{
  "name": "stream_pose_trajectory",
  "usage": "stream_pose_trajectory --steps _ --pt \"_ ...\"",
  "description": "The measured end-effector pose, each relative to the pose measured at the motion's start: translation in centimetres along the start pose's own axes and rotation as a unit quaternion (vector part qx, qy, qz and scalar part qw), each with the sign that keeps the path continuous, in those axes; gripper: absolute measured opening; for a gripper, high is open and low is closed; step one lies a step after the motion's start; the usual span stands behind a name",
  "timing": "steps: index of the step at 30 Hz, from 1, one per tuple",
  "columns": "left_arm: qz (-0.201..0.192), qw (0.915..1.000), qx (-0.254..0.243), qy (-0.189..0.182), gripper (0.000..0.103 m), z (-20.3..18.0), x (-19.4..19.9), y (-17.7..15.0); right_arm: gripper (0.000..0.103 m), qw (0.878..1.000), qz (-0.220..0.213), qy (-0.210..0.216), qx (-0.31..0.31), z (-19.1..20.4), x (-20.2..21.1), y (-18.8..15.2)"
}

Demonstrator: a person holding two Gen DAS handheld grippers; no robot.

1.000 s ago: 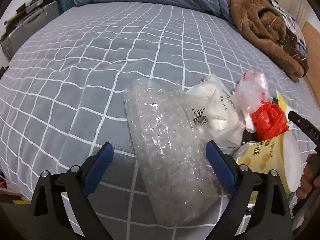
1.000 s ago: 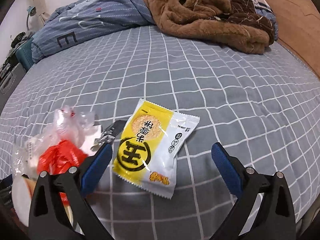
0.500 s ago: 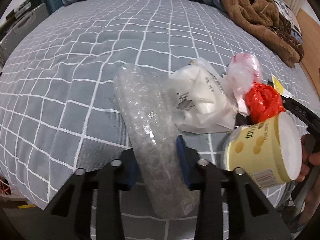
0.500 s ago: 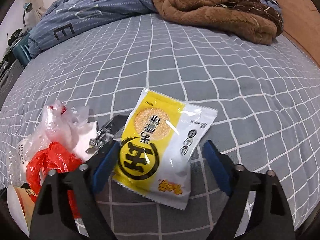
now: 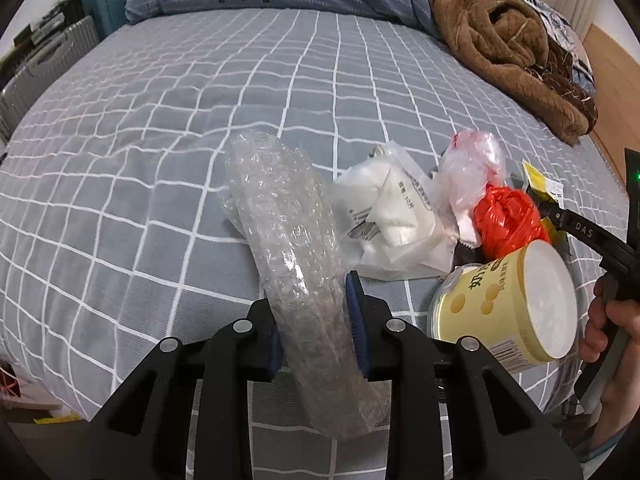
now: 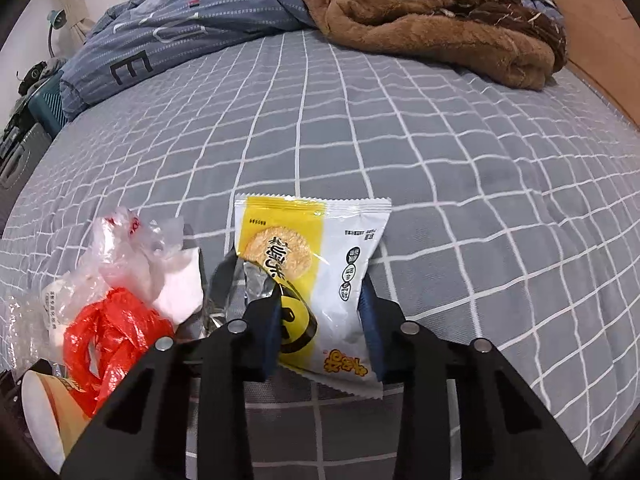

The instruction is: Collect trash

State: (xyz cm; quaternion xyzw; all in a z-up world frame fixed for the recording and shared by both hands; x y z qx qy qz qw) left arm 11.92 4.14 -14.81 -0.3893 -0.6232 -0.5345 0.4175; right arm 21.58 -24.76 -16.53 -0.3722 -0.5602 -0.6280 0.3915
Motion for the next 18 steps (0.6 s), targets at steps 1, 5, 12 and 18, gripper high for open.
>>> stream_pose_trajectory --steps 1,5,12,18 --pt "-0.002 1.0 -0.001 0.0 0.027 -0.1 0.2 0.2 0.032 1.0 -0.002 -0.002 0.001 0.0 0.2 0.1" --pt "-0.009 0.9999 -0.005 -0.003 0.027 -0.2 0.8 0.3 0.03 1.0 -0.007 -0.003 -0.002 -0.3 0.7 0.2" --pt "-0.02 0.9997 -0.007 -0.006 0.027 -0.3 2.5 0.6 0.029 1.0 -0.022 -0.004 -0.004 -0.4 2.5 0.5" --pt "-0.031 0.9994 -0.012 -0.01 0.027 -0.9 4.3 0.6 0.029 0.999 -0.04 -0.002 -0.001 0.0 5.2 0.6"
Point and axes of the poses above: each gripper's, at about its wrist camera, not at the fingertips, and x roughly against the way its jaws point, z to its left, y to its top, the point moved 7 cm from there along -x, roughly the way its jaws point, and after that the axes turned 9 degrees about z, right-handed, at the moved point
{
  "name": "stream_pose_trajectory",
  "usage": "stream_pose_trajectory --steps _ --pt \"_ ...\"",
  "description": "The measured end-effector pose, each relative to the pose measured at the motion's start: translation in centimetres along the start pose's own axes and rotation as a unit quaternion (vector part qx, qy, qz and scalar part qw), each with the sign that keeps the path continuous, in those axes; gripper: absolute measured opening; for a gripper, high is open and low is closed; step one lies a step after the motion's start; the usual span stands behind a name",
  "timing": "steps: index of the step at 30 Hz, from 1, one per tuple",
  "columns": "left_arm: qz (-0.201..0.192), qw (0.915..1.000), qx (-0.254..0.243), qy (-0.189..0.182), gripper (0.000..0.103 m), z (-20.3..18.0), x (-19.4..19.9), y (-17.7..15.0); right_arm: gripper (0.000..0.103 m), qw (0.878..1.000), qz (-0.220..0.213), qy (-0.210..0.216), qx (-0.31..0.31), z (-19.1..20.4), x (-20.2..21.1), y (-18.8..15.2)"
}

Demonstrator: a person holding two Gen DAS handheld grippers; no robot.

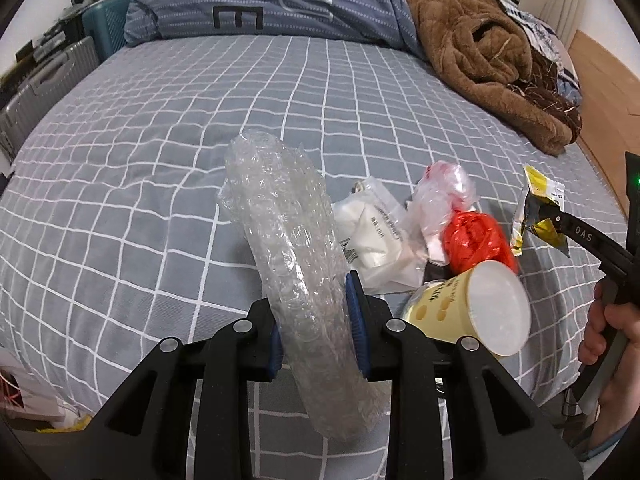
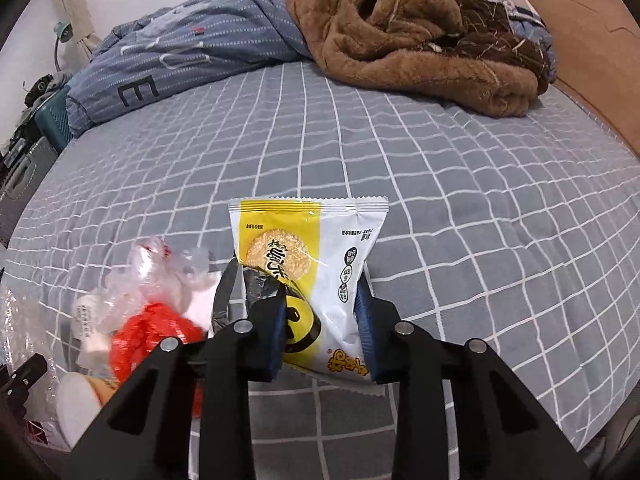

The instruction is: Collect trash

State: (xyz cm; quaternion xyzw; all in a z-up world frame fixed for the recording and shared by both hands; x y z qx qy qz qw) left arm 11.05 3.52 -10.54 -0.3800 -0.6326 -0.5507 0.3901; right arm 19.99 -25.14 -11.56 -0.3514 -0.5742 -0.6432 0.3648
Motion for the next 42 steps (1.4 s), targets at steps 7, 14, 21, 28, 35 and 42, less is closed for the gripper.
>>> stream_pose_trajectory --steps 7,14,21,28,35,42 --pt "-0.017 0.9998 -0.011 -0.006 0.027 -1.0 2.2 0.2 0.029 0.999 -0.031 -0.004 0.017 0.6 3.9 -0.4" --pt "-0.027 0.9993 -0.023 -0.013 0.027 -2.5 3.4 0.3 0.029 0.999 -0.046 0.002 0.018 0.6 7.0 -1.7" --pt "-0.034 0.9985 -0.039 -0.016 0.027 -3.7 4.4 0.2 0.028 0.998 -0.056 0.003 0.024 0.8 9.4 -3.2" --pt "-0.04 0.9979 -0.047 -0.018 0.027 -4.0 5.6 -0.5 0.028 0.997 -0.077 0.0 0.027 1.3 12.0 -4.4" --pt "-0.053 0.9974 -0.047 -0.017 0.027 -3.8 8.1 -2.2 0.028 0.996 -0.089 0.007 0.025 1.8 14.3 -5.3" --pt "-0.075 0.9959 -0.047 -0.019 0.027 -4.0 11.0 -3.9 0.028 0.994 -0.102 0.008 0.031 2.4 16.8 -7.0"
Point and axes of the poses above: each gripper's, at about its wrist camera, not at the fingertips, and x roughly against the way its jaws point, z to its left, y to its top, the point moved 7 cm from there along -x, roughly the way its jaws point, and after that the axes turned 9 degrees about z, right-handed, at the moved point
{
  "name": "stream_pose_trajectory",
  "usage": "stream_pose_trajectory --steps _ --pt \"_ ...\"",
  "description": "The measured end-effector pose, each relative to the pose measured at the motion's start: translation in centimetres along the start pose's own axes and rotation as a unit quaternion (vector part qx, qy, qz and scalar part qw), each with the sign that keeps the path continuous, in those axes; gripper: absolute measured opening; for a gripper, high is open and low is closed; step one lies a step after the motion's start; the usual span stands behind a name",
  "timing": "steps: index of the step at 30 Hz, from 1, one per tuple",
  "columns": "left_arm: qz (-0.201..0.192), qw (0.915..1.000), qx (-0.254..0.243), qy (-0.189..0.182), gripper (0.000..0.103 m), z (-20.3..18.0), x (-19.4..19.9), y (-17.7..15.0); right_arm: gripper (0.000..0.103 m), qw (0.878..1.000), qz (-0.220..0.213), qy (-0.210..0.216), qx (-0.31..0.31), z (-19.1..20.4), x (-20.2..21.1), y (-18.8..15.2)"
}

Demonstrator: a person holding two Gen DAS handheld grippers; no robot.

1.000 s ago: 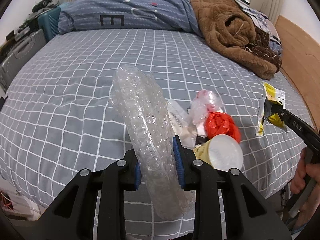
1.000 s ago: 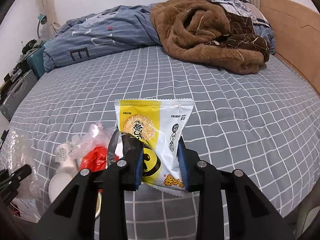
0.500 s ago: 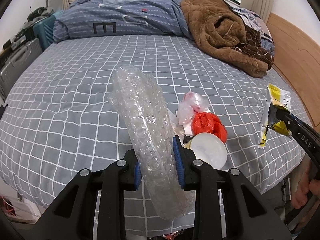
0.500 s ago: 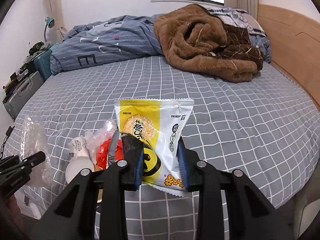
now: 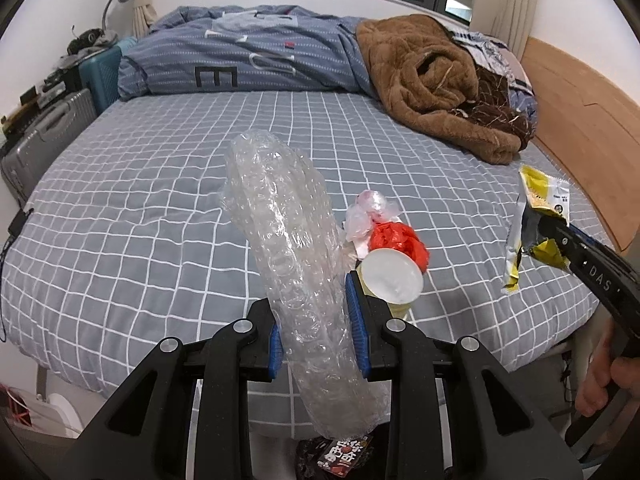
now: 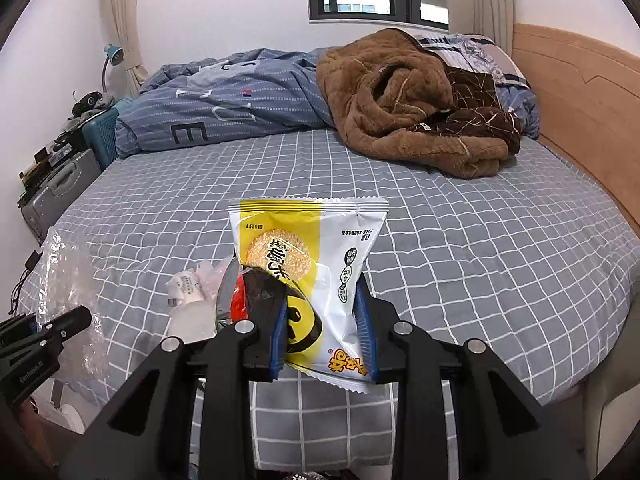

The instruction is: Collect trash

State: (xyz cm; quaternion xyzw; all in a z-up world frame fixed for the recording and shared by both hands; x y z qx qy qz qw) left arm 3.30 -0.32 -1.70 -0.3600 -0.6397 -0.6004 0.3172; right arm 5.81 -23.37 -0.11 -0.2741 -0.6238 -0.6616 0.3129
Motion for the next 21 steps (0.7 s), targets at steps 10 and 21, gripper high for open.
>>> stream_pose_trajectory --steps 10,21 --pt "-0.005 0.9999 -0.01 -0.01 0.027 -1.4 2.2 -1.9 0.028 1.0 -0.001 -0.004 0.01 0.5 2.8 -2.9" --pt "0.008 0.9997 -0.01 -0.018 0.027 -2.1 3.2 -5.1 0.028 1.0 0.002 -0.006 0.01 0.1 5.3 -6.1"
Point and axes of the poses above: each gripper's, at about its wrist camera, not at the fingertips, and x roughly against the way its jaws point, z to its left, y to its top, the point moved 7 cm from there along -x, roughly the way its jaws point, and after that the axes turned 9 degrees about z, right-handed, at the moved point
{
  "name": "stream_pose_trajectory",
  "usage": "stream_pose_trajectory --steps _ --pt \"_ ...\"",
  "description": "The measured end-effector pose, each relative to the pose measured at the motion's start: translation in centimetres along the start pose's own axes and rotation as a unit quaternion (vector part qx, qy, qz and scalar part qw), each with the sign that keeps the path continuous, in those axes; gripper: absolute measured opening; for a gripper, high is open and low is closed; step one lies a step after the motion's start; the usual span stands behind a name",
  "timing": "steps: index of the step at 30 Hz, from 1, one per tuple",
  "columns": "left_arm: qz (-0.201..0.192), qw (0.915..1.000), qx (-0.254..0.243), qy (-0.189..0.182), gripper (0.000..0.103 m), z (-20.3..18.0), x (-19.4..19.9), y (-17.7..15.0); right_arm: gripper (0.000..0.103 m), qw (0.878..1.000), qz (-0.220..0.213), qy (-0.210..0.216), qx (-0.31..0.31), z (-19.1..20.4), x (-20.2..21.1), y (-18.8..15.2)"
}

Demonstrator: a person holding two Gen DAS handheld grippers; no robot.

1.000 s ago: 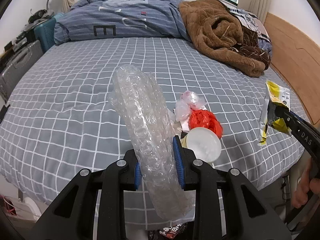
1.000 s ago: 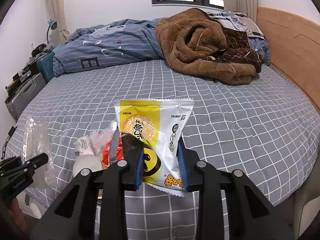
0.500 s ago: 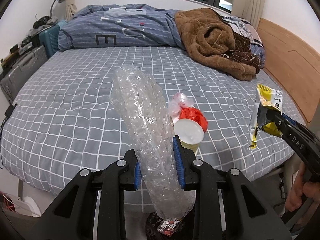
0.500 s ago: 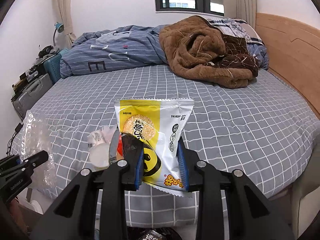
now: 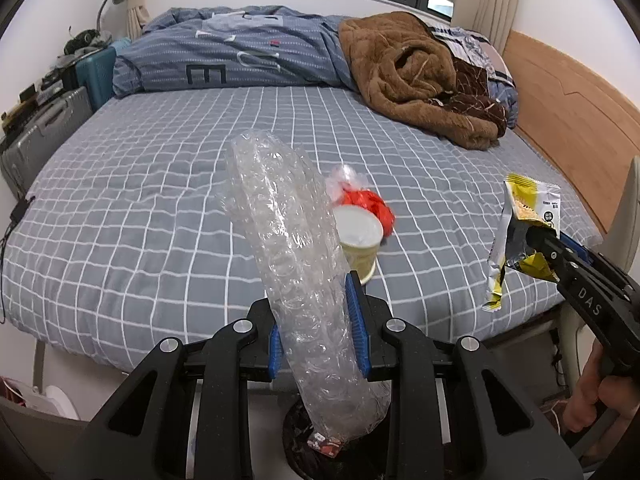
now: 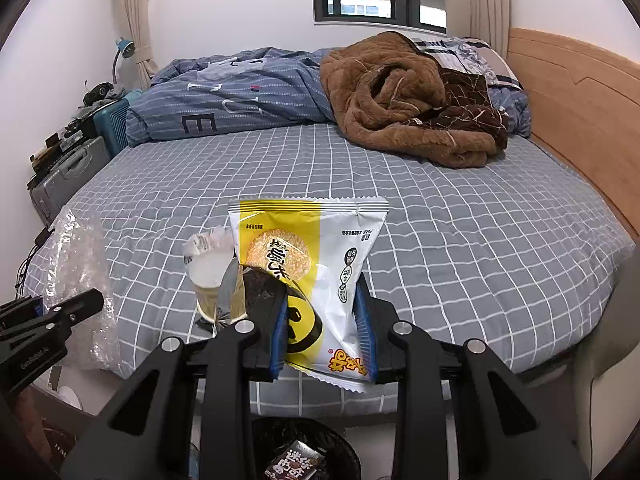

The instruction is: Collect trash

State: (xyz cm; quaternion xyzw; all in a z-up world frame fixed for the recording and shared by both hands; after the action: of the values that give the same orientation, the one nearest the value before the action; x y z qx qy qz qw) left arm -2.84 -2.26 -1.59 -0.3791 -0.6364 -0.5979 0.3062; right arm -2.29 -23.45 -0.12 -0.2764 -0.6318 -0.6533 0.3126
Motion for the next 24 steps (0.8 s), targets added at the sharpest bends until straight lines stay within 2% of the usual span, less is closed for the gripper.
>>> stream_pose_trajectory --steps 24 --pt "0.025 0.9996 0.002 -0.009 0.027 -0.5 0.4 -5.5 0.028 1.0 0.017 0.004 0.01 0.6 2.5 -5.5"
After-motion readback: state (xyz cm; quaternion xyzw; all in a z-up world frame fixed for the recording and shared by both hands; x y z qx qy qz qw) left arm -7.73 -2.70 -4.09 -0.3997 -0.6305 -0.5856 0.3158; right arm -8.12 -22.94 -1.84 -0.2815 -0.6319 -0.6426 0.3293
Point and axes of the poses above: each gripper's, at about its wrist camera, not at the fingertips, and x roughly against the way its jaws point, z to its left, y to its top, the point moved 7 cm from there along -x, roughly the way its jaws point, and after that the axes turned 9 degrees about z, right-handed, at the moved point
